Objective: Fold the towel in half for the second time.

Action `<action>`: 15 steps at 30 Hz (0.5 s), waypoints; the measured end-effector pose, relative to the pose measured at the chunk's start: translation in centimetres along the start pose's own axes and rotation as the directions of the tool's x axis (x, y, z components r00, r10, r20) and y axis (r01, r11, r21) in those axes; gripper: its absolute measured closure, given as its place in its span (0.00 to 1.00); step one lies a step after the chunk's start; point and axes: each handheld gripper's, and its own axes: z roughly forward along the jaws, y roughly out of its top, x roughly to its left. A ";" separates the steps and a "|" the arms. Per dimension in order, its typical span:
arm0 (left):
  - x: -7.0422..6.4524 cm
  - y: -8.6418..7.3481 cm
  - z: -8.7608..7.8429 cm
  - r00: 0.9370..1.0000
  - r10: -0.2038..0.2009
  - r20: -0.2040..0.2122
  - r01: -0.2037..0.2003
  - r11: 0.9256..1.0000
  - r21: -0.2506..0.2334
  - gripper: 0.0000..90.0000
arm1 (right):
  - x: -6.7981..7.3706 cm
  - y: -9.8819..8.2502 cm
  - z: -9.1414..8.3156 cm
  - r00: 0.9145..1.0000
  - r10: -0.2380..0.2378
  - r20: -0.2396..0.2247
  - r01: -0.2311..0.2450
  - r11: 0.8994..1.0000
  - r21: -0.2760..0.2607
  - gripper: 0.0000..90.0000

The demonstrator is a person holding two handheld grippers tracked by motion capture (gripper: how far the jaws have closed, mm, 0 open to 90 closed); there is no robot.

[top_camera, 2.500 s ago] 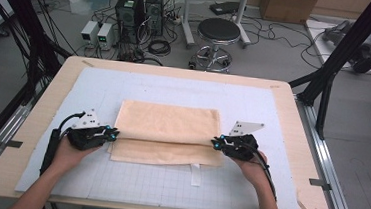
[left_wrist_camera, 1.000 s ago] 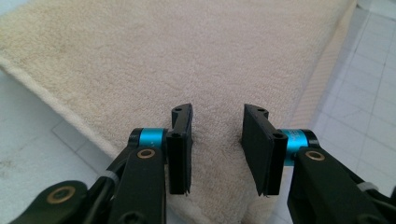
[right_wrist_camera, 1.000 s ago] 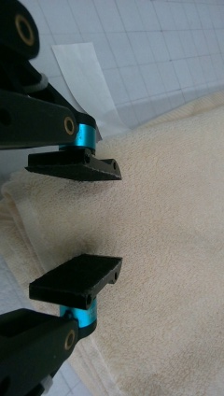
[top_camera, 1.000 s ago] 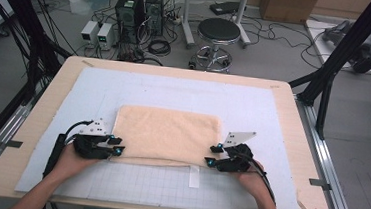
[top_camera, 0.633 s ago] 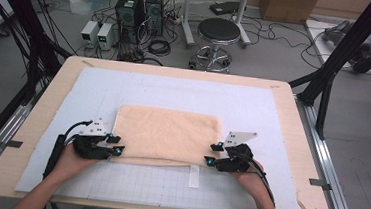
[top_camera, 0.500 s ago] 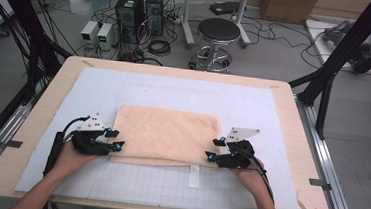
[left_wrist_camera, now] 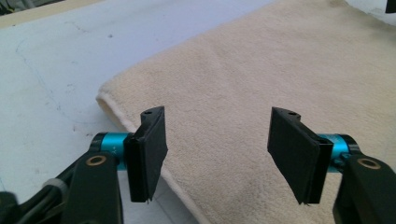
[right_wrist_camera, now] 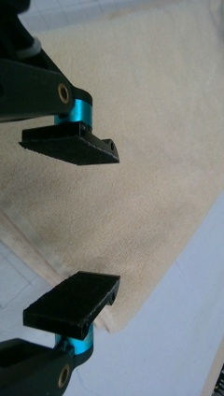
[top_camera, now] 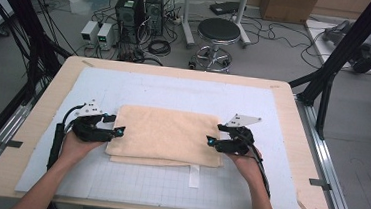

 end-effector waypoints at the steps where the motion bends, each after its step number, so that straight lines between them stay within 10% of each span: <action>1: 0.0 0.0 0.1 1.000 0.000 0.000 0.000 1.000 0.005 0.40 | 0.0 0.0 0.0 1.000 0.002 0.003 -0.002 1.000 0.001 0.38; 15: -0.5 -0.1 -0.2 1.000 0.014 -0.024 -0.014 1.000 0.026 0.24 | 0.4 -0.3 -0.7 0.999 0.013 0.031 -0.012 1.000 -0.017 0.26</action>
